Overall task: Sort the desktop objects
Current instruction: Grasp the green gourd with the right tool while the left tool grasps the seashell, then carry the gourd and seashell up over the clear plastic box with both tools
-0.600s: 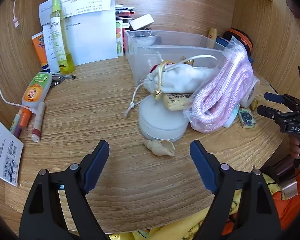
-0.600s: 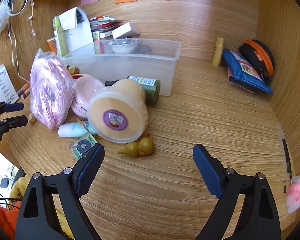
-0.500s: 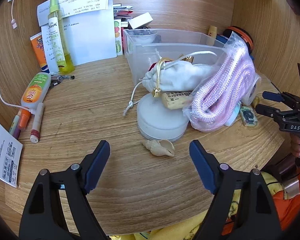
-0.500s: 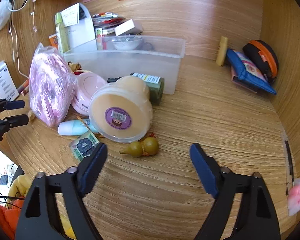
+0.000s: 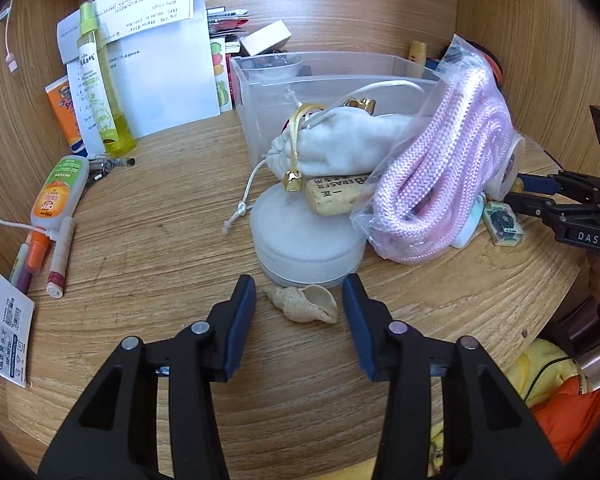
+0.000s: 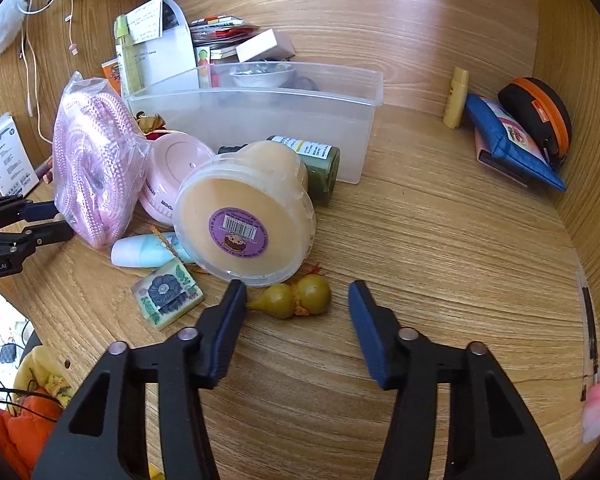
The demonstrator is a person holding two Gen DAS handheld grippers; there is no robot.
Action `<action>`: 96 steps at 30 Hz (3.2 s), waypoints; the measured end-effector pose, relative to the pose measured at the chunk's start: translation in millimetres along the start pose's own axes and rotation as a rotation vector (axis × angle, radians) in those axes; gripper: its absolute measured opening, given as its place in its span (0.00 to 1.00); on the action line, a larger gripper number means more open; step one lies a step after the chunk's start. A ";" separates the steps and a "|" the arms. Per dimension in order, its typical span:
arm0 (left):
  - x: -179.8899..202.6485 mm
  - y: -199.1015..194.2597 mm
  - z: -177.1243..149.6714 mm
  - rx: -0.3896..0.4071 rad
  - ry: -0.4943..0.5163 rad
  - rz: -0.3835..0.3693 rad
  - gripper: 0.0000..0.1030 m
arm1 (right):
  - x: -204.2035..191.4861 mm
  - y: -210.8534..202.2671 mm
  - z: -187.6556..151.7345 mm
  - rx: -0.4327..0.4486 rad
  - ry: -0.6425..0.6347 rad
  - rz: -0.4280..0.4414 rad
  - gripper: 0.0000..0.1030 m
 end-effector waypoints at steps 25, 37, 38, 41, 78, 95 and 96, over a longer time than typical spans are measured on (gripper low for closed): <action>-28.6 -25.0 4.8 0.057 -0.075 0.042 0.18 | 40.7 -24.3 22.8 0.072 0.093 -0.071 0.38; -37.2 -34.3 27.5 0.110 -0.083 0.060 0.18 | 50.2 -34.2 66.6 0.159 0.069 -0.125 0.38; -36.8 -35.4 31.6 0.118 -0.079 0.062 0.18 | 49.5 -33.6 70.7 0.165 0.060 -0.128 0.38; -34.8 -37.4 43.6 0.139 -0.062 0.073 0.18 | 46.8 -32.7 82.3 0.178 0.052 -0.125 0.38; -45.9 38.2 171.0 0.133 -0.037 -0.011 0.18 | 5.3 30.4 186.7 0.214 -0.045 -0.009 0.38; -43.0 92.9 177.0 -0.008 -0.002 -0.052 0.18 | 9.3 85.0 167.2 0.009 -0.028 0.083 0.38; -42.2 95.6 177.6 -0.015 0.000 -0.056 0.18 | 9.4 85.0 166.7 0.006 -0.025 0.090 0.38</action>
Point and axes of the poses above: each gripper's, at about its wrist camera, not at the fingertips, and y roughly the way its jaws point, x to its right, z to its top, the point moved 4 cm from there along y, roughly the way its jaws point, and after that the axes turned 8 degrees about y, right-handed, at the moved point
